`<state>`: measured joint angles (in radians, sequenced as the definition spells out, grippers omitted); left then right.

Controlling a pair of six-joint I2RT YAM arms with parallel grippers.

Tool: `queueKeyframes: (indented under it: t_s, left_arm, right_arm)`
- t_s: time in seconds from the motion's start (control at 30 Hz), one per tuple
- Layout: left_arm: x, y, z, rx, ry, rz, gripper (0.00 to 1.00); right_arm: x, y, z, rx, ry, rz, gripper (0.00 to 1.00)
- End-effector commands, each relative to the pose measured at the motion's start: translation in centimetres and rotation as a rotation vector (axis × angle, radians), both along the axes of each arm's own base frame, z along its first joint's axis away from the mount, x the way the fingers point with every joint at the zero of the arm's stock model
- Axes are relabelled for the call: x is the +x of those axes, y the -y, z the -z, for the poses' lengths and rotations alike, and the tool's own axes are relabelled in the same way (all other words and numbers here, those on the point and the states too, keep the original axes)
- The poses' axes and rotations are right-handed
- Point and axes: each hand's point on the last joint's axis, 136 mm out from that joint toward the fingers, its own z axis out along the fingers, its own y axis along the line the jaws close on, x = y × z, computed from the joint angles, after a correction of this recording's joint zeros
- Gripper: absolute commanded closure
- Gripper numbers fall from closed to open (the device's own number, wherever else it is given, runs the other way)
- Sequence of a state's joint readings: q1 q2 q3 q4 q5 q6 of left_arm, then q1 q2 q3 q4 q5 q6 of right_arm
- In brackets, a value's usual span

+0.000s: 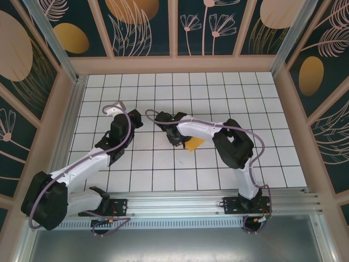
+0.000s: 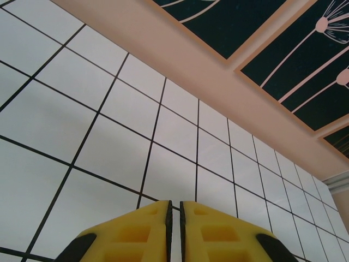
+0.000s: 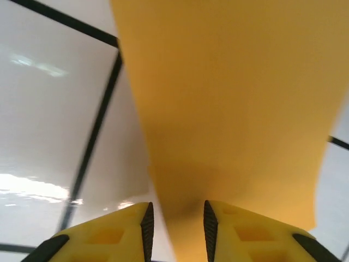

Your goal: Fold a paper plane with a square sheet of paper (pick it up from the middle)

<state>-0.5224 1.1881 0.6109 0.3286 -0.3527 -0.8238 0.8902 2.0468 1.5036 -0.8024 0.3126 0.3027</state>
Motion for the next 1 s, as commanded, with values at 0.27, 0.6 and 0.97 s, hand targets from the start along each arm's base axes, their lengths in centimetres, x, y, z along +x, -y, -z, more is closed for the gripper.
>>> queueKeyframes:
  t_s: [0.27, 0.6, 0.97]
  left_arm:
    - [1.6, 8.2, 0.3, -0.096, -0.024, 0.378, 0.83]
    - [0.1, 20.7, 7.2, -0.290, -0.271, 0.792, 0.95]
    - [-2.5, 22.5, 10.0, 0.047, -0.394, 0.702, 0.72]
  right_arm:
    - [1.7, 2.7, -9.6, 0.559, 0.053, 0.104, 0.42]
    - [2.4, 10.2, -6.3, 0.770, -0.037, 0.259, 0.42]
    - [2.8, 15.0, -5.9, 0.957, -0.025, 0.370, 0.47]
